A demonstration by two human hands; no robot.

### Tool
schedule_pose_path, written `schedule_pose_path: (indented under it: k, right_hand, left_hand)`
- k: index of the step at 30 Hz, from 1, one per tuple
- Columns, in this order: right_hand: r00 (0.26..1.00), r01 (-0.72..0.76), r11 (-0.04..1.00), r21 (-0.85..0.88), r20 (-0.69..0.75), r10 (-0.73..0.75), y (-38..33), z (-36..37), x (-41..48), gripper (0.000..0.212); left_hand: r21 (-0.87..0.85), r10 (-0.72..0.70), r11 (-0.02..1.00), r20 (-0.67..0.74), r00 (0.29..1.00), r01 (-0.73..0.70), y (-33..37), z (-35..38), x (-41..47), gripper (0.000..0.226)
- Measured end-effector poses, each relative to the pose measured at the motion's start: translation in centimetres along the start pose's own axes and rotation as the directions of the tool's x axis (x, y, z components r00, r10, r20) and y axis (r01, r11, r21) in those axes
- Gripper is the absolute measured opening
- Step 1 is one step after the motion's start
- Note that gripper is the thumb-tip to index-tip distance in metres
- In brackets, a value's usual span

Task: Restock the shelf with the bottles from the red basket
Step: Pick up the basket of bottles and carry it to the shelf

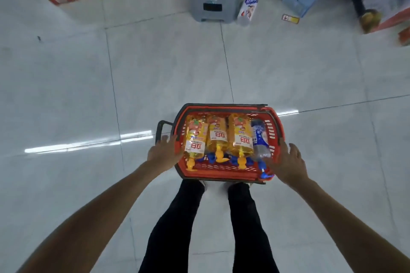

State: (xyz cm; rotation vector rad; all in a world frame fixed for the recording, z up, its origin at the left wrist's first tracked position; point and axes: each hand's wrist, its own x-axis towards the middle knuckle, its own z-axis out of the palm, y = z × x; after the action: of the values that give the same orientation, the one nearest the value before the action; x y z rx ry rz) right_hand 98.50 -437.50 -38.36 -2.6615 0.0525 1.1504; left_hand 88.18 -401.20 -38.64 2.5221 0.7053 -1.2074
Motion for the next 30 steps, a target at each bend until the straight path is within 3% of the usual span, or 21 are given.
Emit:
schedule_pose_path:
  k: [5, 10, 15, 18, 20, 23, 30]
  right_hand:
    - [0.993, -0.113, 0.981, 0.155, -0.021, 0.118, 3.4, 6.0, 7.2, 0.096]
    - [0.986, -0.120, 0.946, 0.300, -0.077, 0.149, 5.0, 8.2, 11.9, 0.077]
    - [0.965, -0.171, 0.928, 0.332, -0.133, 0.225, 5.6, 8.0, 15.5, 0.053]
    - [0.943, -0.275, 0.897, 0.346, -0.082, 0.321, 5.4, 6.7, 18.2, 0.054]
    - [0.957, -0.278, 0.936, 0.218, -0.020, 0.289, 5.3, 6.0, 19.6, 0.060]
    - [0.976, -0.213, 0.977, 0.029, 0.050, 0.212, 5.2, 5.3, 21.1, 0.048]
    - [0.925, -0.376, 0.921, 0.105, 0.103, 0.366, 4.1, 5.3, 20.1, 0.043]
  left_hand:
    - [-0.312, -0.208, 0.935, -0.100, 0.973, 0.168, 0.8, 6.6, 6.8, 0.064]
    - [-0.483, -0.416, 0.831, -0.208, 0.885, 0.277, 1.2, 9.7, 11.7, 0.061]
    - [-0.652, -0.436, 0.713, -0.127, 0.891, 0.257, 0.9, 10.6, 14.1, 0.042]
    - [-0.654, -0.423, 0.712, -0.107, 0.900, 0.256, 0.0, 10.6, 14.9, 0.038]
    - [-0.616, -0.392, 0.741, -0.075, 0.917, 0.267, -1.2, 10.4, 15.8, 0.035]
    - [-0.568, -0.370, 0.764, 0.002, 0.929, 0.305, -2.4, 9.5, 17.5, 0.030]
    - [-0.517, -0.332, 0.771, 0.175, 0.927, 0.373, -3.6, 7.5, 19.1, 0.023]
